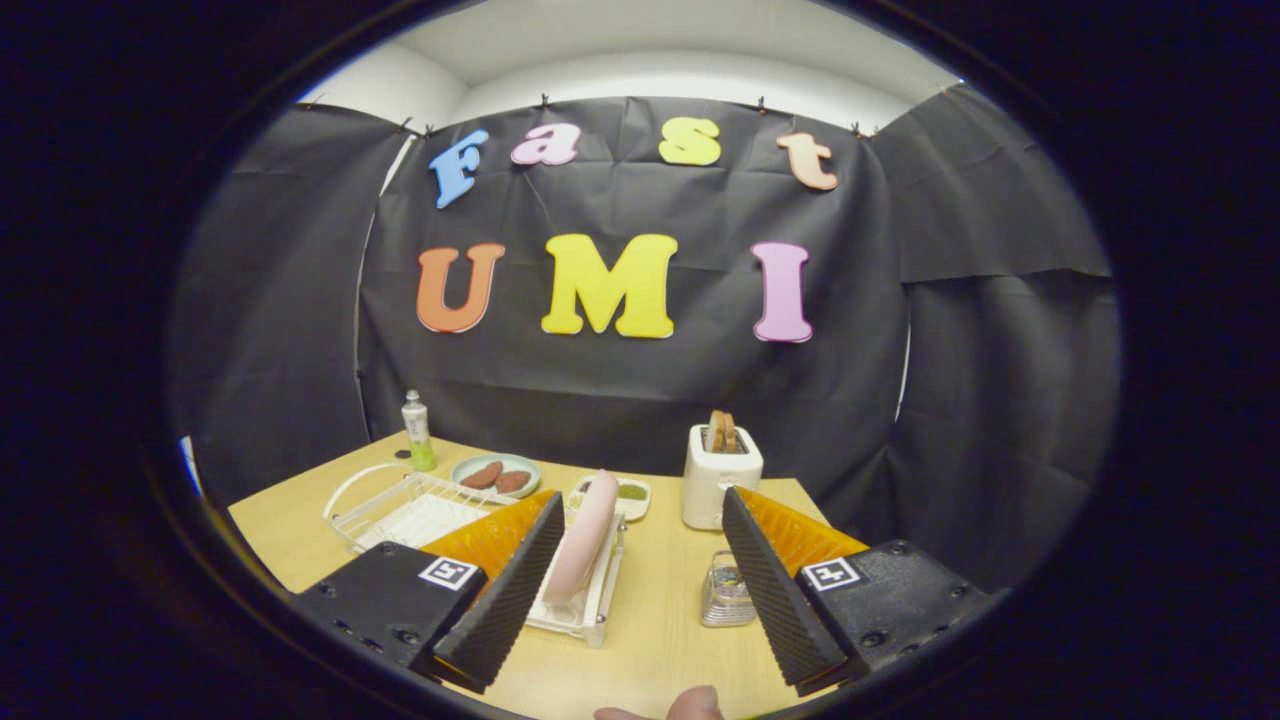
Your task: Take the plate from the dish rack, then take the spoon from the basket and place it into the plate.
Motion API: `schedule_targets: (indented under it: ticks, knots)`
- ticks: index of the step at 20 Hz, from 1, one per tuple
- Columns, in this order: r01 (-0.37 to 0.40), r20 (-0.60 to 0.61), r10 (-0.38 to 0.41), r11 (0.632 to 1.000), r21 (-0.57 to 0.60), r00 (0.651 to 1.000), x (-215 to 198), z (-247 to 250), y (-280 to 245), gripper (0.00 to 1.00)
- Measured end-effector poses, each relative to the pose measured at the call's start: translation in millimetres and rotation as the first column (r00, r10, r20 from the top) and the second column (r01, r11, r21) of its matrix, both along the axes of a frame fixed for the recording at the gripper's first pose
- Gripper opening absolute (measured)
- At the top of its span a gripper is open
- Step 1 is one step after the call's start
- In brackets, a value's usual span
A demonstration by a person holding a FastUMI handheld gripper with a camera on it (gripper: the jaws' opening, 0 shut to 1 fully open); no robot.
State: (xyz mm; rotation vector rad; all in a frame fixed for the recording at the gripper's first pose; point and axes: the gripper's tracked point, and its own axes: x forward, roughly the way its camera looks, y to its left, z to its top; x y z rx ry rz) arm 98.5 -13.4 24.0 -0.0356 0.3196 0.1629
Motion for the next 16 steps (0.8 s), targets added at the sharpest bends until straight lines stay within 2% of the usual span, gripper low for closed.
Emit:
schedule_targets:
  ticks: [2, 5, 8, 14, 16]
  knots:
    - [-0.032, -0.086, 0.034, 0.999, 0.015, 0.996, 15, 1, 12, 1.00]
    - [-0.064, -0.233, 0.068, 0.998, 0.025, 0.970, 38, -8, 29, 1.00]
    - [-0.078, -0.380, 0.093, 0.995, 0.056, 0.920, 61, -25, 52, 1.00]
    - [-0.008, -0.546, 0.032, 0.999, 0.046, 0.837, 102, -74, 68, 1.00]
    - [0.030, -0.594, 0.006, 0.998, 0.051, 0.804, 114, -92, 71, 0.96]
